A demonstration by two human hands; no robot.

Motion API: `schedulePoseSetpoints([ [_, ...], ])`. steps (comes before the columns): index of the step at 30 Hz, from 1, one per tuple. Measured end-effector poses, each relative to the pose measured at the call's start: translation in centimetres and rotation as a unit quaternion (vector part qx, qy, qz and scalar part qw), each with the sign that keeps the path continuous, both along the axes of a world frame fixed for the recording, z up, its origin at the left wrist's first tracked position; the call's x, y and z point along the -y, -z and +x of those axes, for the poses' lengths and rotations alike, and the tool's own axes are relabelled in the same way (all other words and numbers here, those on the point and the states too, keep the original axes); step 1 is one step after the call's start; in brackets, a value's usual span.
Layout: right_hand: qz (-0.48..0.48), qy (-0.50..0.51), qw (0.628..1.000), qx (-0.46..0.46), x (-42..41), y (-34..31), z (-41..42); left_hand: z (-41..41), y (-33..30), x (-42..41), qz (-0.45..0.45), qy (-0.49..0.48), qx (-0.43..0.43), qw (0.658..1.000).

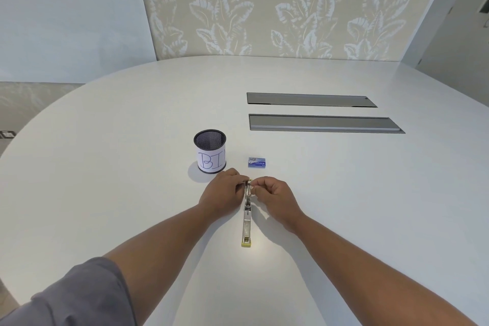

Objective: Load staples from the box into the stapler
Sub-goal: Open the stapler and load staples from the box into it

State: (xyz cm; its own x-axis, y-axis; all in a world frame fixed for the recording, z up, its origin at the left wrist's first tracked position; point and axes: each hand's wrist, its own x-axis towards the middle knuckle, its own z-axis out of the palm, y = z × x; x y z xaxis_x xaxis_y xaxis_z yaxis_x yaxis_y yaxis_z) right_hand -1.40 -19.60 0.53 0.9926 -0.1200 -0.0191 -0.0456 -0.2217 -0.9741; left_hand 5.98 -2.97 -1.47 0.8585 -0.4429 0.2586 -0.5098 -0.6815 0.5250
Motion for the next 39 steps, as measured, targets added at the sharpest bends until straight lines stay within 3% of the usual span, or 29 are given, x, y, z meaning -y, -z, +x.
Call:
schedulePoseSetpoints([
  [4,-0.082,0.016,0.996,-0.01,0.7,0.0,0.9,0.2,0.1,0.0,-0.007,0.002,0.001,1.0],
  [6,-0.167,-0.001,0.986,0.005,1.1,-0.2,1.3,0.2,0.1,0.1,-0.008,0.005,0.003,1.0],
  [12,-0.391,-0.095,0.914,0.05,0.5,-1.4,1.9,0.2,0.1,0.0,-0.016,0.011,0.003,1.0],
  [17,-0.493,-0.117,0.859,0.073,0.3,-1.5,2.1,0.2,0.2,0.0,-0.015,0.006,0.004,1.0],
  [39,-0.329,-0.054,0.939,0.084,0.1,-0.5,0.1,0.1,0.2,0.0,-0.024,0.004,0.009,1.0],
])
